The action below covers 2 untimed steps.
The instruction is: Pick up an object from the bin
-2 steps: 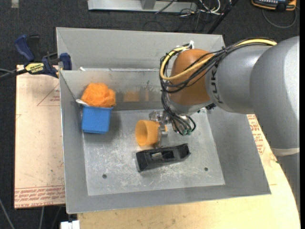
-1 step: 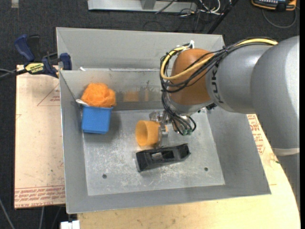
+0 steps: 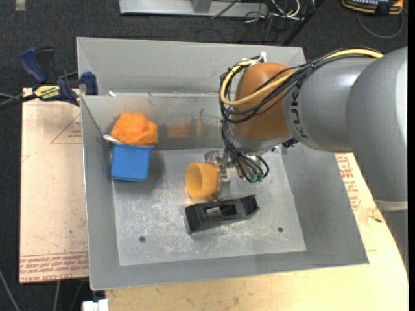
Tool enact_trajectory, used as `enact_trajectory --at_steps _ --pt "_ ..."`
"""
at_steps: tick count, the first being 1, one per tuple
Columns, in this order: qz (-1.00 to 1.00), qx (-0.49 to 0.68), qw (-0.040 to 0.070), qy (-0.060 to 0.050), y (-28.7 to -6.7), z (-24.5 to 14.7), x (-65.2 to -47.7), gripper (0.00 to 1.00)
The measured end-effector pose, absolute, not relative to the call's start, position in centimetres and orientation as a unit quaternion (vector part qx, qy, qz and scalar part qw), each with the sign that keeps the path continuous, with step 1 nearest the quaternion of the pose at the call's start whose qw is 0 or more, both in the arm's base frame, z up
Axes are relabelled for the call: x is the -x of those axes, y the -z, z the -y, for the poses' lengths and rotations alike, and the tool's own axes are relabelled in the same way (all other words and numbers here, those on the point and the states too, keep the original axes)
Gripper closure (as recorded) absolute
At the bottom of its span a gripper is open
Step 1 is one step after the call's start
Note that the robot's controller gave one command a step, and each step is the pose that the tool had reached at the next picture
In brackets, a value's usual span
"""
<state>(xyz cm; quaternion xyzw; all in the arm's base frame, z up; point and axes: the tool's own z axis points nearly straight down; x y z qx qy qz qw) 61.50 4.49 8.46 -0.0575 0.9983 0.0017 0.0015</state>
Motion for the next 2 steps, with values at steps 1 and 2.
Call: enact_trajectory --at_steps 1,2 --pt "-0.998 0.057 0.004 -0.002 -10.3 -4.5 -61.6 1.0" --pt "-0.998 0.057 0.007 -0.002 -11.4 -4.5 -61.8 1.0"
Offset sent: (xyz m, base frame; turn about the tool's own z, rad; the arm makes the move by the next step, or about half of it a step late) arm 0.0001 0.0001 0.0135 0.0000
